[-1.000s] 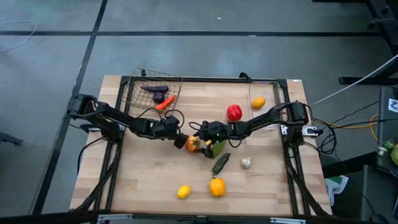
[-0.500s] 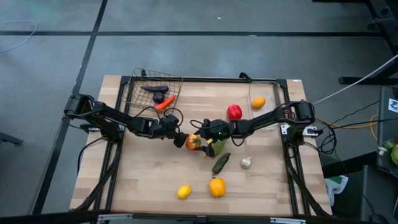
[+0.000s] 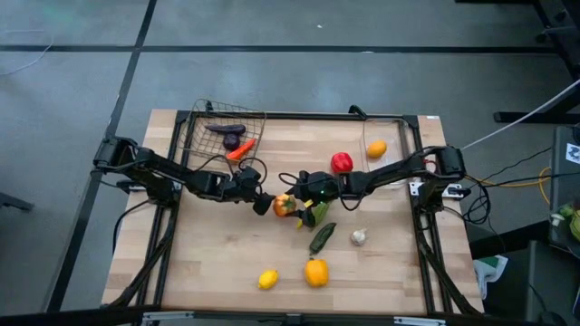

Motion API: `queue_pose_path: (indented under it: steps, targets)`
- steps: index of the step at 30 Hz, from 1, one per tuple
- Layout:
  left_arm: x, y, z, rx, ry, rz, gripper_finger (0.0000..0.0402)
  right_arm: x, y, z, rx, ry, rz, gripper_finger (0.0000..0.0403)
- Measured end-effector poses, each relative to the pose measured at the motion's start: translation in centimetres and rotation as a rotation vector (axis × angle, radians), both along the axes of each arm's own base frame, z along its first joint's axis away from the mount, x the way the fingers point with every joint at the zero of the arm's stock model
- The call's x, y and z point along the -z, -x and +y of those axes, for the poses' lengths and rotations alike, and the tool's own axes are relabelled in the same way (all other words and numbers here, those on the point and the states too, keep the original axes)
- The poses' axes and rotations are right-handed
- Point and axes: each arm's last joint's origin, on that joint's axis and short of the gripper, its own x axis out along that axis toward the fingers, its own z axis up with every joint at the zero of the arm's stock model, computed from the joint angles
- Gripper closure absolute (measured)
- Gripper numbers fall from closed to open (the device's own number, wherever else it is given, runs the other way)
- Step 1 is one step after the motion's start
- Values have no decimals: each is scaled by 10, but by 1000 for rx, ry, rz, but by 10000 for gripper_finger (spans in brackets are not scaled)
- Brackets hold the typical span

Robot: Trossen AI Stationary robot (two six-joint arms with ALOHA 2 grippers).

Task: Sort produce into baskets
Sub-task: Put the orange tomato into the transparent bin

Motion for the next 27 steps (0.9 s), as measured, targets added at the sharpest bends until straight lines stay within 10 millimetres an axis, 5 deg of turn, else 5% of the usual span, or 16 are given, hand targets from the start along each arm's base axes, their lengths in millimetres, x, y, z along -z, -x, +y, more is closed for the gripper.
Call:
queue_pose_path:
  steps: [8, 17, 27]
  targets:
    - [0, 0, 0, -5, 4, -2, 2, -42, 22, -2, 12, 78, -8, 66]
    - [-1, -1, 0, -9, 8, -13, 2, -106, 76, -11, 173, 278, -8, 66]
    - [-1, -1, 0, -12, 13, -26, 2, -146, 144, -55, 516, 412, 72, 65]
